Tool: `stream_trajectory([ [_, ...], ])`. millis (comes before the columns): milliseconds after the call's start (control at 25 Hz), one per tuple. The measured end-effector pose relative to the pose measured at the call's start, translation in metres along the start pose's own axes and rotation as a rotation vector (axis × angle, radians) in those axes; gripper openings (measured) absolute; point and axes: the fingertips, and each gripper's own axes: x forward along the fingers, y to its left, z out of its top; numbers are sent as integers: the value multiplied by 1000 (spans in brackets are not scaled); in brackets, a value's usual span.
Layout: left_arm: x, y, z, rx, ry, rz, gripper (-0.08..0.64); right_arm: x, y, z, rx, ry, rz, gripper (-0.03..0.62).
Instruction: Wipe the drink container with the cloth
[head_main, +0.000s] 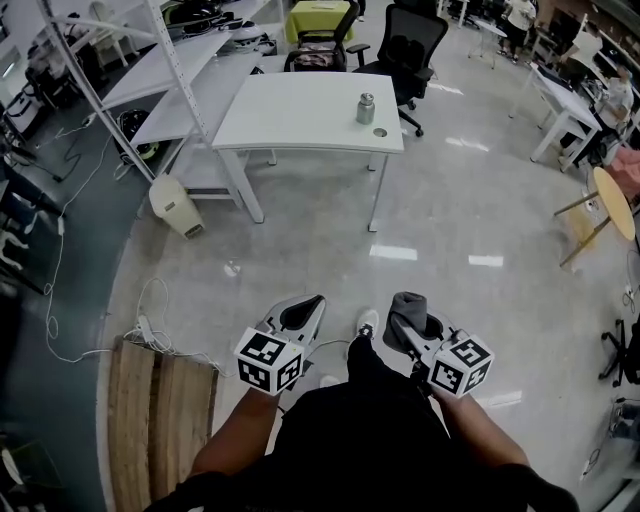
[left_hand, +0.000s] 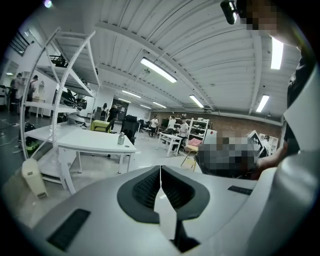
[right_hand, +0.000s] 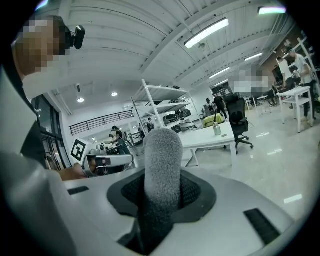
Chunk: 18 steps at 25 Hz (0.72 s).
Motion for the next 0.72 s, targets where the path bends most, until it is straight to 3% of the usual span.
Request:
stream_trajectory([
  [360,38,25,13,12,45,10,18,25,-48,15,57,-14,-21,107],
  [720,113,62,40,42,86,-17,18,62,-125,44,97,-27,-59,107],
])
